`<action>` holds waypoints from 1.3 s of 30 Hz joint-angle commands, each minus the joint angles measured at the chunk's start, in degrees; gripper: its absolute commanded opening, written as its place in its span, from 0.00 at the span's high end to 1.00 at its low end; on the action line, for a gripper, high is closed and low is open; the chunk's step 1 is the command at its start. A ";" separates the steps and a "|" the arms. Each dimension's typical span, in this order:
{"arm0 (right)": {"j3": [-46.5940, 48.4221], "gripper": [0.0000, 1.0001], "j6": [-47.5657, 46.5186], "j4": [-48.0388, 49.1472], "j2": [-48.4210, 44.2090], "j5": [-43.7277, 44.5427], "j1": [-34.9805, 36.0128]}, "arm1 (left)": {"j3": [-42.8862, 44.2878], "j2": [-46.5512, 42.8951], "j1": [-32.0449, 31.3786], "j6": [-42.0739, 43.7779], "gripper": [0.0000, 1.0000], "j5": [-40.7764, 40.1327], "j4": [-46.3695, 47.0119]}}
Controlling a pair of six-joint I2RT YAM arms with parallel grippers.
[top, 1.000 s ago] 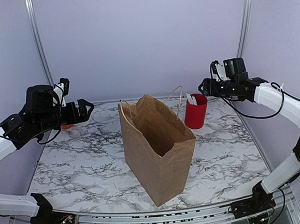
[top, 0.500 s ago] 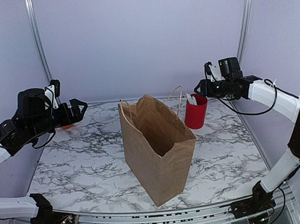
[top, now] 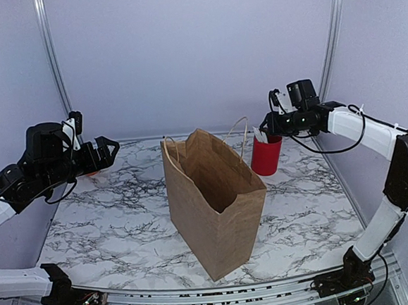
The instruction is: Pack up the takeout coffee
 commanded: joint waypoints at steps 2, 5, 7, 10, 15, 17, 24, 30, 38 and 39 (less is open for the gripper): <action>3.20 0.58 -0.58 -0.85 1.23 2.06 2.11 | -0.70 -0.84 0.28 -0.55 0.01 -0.24 1.21; 3.18 0.59 -0.34 -1.00 1.49 3.44 2.20 | -0.83 -0.85 0.27 -0.72 0.01 -0.03 1.22; 3.14 0.59 -0.16 -0.87 1.49 4.59 2.16 | -0.91 -0.92 0.30 -0.72 0.01 0.03 1.24; 3.34 0.60 0.01 -0.91 1.73 6.04 2.04 | -1.01 -1.02 0.26 -0.87 0.01 0.03 1.25; 4.21 0.63 0.22 -1.79 2.76 6.97 1.71 | -1.01 -0.95 0.29 -0.90 0.01 0.02 1.26; 4.35 0.64 0.43 -2.07 2.81 7.32 1.48 | -0.86 -0.79 0.26 -0.84 0.01 0.01 1.22; 4.48 0.65 0.48 -3.25 2.60 8.11 0.93 | -0.40 -0.07 0.30 -0.48 0.01 0.23 1.55; 3.74 0.65 0.71 -3.16 1.13 9.00 0.26 | -0.39 0.53 0.28 -0.52 0.01 0.59 2.19; 2.32 0.65 1.25 -2.61 -0.14 9.96 -0.72 | -0.39 0.65 0.27 -0.43 0.01 0.73 2.32; 2.13 0.65 1.34 -2.52 -0.29 10.05 -0.85 | -0.44 0.60 0.26 -0.43 0.01 0.73 2.30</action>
